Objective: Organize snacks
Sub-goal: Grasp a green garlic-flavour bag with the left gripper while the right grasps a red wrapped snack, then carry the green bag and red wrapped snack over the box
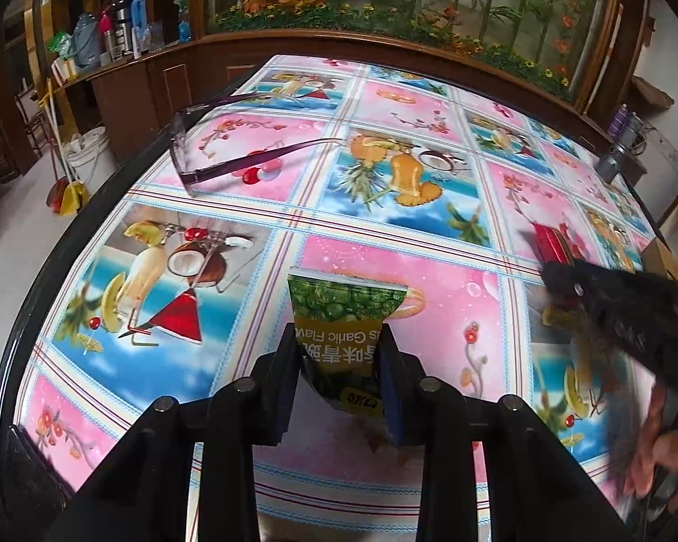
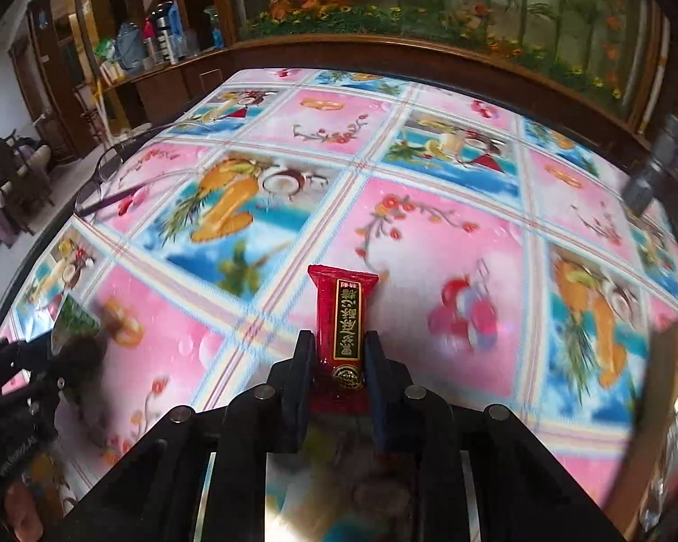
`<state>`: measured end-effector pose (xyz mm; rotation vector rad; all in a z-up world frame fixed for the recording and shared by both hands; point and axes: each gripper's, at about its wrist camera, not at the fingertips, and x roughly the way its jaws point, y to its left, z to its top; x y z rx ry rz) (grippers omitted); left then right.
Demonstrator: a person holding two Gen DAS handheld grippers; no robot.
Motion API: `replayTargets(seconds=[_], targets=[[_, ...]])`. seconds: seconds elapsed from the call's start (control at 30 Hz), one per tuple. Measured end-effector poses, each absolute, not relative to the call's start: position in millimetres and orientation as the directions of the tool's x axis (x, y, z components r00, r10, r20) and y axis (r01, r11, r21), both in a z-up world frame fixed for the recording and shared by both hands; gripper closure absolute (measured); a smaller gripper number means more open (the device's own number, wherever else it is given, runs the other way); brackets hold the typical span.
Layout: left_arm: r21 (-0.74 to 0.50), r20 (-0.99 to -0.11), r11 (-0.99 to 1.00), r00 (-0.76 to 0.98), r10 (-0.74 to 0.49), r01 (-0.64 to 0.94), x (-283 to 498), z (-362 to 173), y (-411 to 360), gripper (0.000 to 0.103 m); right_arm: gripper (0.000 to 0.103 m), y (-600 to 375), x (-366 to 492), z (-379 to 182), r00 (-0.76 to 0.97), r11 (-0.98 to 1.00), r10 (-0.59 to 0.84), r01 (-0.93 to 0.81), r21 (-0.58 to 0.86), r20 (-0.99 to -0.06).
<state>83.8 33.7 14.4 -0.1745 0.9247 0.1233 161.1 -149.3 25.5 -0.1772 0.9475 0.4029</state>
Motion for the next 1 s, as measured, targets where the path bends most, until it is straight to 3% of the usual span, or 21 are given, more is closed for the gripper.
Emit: replayTargets(seconds=[0.27, 0.4, 0.6, 1.0], targets=[[-0.204, -0.778, 0.976, 0.617, -0.118, -0.071, 84, 17, 17, 0.073, 0.081, -207, 81, 53, 0.602, 0.915, 0.385, -0.350, 0.202, -0.700], [-0.214, -0.716, 0.977, 0.677, -0.168, 0.015, 74, 31, 3, 0.073, 0.081, -235, 74, 57, 0.620, 0.891, 0.454, -0.322, 0.320, -0.640], [-0.180, -0.668, 0.980, 0.720, -0.188, 0.088, 67, 40, -15, 0.073, 0.080, -245, 77, 65, 0.626, 0.868, 0.495, -0.324, 0.376, -0.603], [-0.135, -0.662, 0.986, 0.732, -0.162, 0.095, 65, 39, -22, 0.073, 0.080, -250, 71, 71, 0.642, 0.869, 0.492, -0.324, 0.373, -0.588]])
